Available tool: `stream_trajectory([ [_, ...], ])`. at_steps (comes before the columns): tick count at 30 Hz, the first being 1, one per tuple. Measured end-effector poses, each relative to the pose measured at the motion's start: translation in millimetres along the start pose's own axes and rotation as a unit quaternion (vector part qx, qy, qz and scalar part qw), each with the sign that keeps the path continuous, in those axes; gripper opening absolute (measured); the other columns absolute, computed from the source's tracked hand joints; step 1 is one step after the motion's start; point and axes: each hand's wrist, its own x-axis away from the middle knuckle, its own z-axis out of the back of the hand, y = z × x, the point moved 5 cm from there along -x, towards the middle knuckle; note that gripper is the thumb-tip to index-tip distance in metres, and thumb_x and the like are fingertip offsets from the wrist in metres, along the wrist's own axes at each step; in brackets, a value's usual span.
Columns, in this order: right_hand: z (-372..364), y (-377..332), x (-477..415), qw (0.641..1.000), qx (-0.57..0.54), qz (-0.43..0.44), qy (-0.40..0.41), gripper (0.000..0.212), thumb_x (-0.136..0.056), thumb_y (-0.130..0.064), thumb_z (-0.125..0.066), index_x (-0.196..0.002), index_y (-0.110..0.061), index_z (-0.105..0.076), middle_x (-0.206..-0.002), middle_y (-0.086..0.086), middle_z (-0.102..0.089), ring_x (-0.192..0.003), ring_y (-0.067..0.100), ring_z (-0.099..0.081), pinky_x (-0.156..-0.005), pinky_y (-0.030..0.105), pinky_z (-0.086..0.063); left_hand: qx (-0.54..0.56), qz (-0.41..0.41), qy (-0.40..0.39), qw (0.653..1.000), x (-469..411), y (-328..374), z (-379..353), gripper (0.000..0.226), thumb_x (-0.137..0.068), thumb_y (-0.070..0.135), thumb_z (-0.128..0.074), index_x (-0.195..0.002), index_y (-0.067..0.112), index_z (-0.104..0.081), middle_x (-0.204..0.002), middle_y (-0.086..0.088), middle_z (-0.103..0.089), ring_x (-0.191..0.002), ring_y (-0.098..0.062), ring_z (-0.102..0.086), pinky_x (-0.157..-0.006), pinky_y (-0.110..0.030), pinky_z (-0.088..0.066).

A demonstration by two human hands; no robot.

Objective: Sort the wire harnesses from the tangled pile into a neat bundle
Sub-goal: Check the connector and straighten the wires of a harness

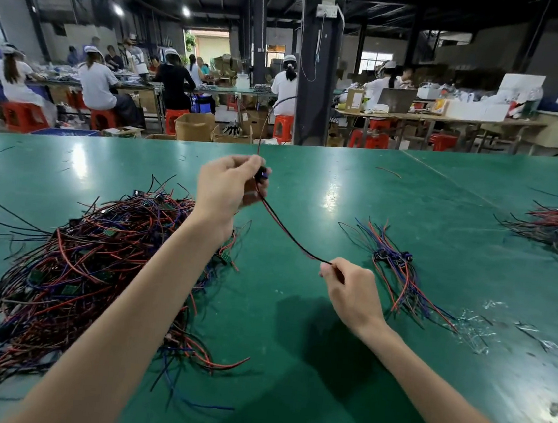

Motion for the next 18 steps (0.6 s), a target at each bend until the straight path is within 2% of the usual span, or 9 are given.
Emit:
stream_trajectory([
  [1, 1, -2, -1, 0.999, -0.048, -0.014, -0.003, 0.027, -0.094, -0.021, -0.056, -0.07, -0.01, -0.065, -0.049, -0.009, -0.052, -0.05, 0.012, -0.048, -0.053, 0.029, -0.036, 0.07, 0.062, -0.025, 0.995, 7, -10, -4, 0.012, -0.095, 0.008, -0.053, -0.088, 0.004, -0.061, -0.071, -0.006, -0.069, -0.055, -0.01, -0.062, -0.054, -0.019, -0.055],
  [3, 1, -6, 0, 0.983, -0.17, -0.066, -0.018, 0.03, -0.094, -0.017, -0.056, -0.066, -0.012, -0.065, -0.047, -0.007, -0.053, -0.042, 0.004, -0.045, -0.048, 0.021, -0.034, 0.143, 0.158, -0.061, 0.975, 21, -36, -10, 0.011, -0.094, 0.008, -0.052, -0.092, 0.002, -0.06, -0.07, -0.008, -0.071, -0.053, -0.011, -0.064, -0.052, -0.018, -0.055],
  [6, -8, -12, 5, 0.915, -0.358, -0.167, -0.088, 0.037, -0.097, -0.021, -0.05, -0.067, -0.008, -0.068, -0.051, 0.004, -0.057, -0.042, 0.01, -0.046, -0.044, 0.02, -0.036, 0.174, 0.24, -0.075, 0.952, 37, -77, -14, 0.011, -0.093, 0.007, -0.05, -0.087, 0.005, -0.059, -0.074, -0.011, -0.072, -0.056, -0.014, -0.067, -0.057, -0.02, -0.056],
  [8, -13, -19, 11, 0.89, -0.388, -0.186, -0.153, 0.039, -0.097, -0.029, -0.048, -0.071, -0.009, -0.069, -0.057, 0.003, -0.061, -0.05, 0.012, -0.051, -0.05, 0.021, -0.04, 0.141, 0.252, -0.069, 0.955, 45, -100, -15, 0.014, -0.091, 0.008, -0.052, -0.081, 0.008, -0.061, -0.074, -0.009, -0.073, -0.059, -0.014, -0.068, -0.061, -0.022, -0.056],
  [10, -18, -25, 16, 0.882, -0.39, -0.187, -0.188, 0.036, -0.095, -0.034, -0.051, -0.073, -0.011, -0.068, -0.063, 0.005, -0.063, -0.054, 0.014, -0.054, -0.056, 0.024, -0.042, 0.082, 0.242, -0.061, 0.965, 53, -117, -16, 0.014, -0.089, 0.011, -0.056, -0.079, 0.012, -0.066, -0.071, -0.005, -0.073, -0.062, -0.012, -0.067, -0.067, -0.022, -0.05],
  [15, -19, -30, 24, 0.88, -0.39, -0.189, -0.195, 0.026, -0.09, -0.028, -0.06, -0.08, -0.004, -0.064, -0.067, 0.008, -0.062, -0.047, 0.013, -0.051, -0.043, 0.022, -0.04, 0.078, 0.235, -0.059, 0.967, 59, -132, -17, 0.008, -0.088, 0.011, -0.059, -0.086, 0.009, -0.067, -0.093, -0.012, -0.072, -0.073, -0.019, -0.066, -0.081, -0.03, -0.052],
  [18, -18, -31, 25, 0.873, -0.403, -0.188, -0.198, 0.024, -0.088, -0.026, -0.062, -0.082, -0.003, -0.064, -0.064, 0.006, -0.062, -0.045, 0.012, -0.049, -0.04, 0.02, -0.036, 0.09, 0.226, -0.071, 0.967, 60, -132, -18, 0.009, -0.088, 0.011, -0.059, -0.085, 0.009, -0.067, -0.087, -0.007, -0.075, -0.07, -0.014, -0.068, -0.073, -0.027, -0.054],
])
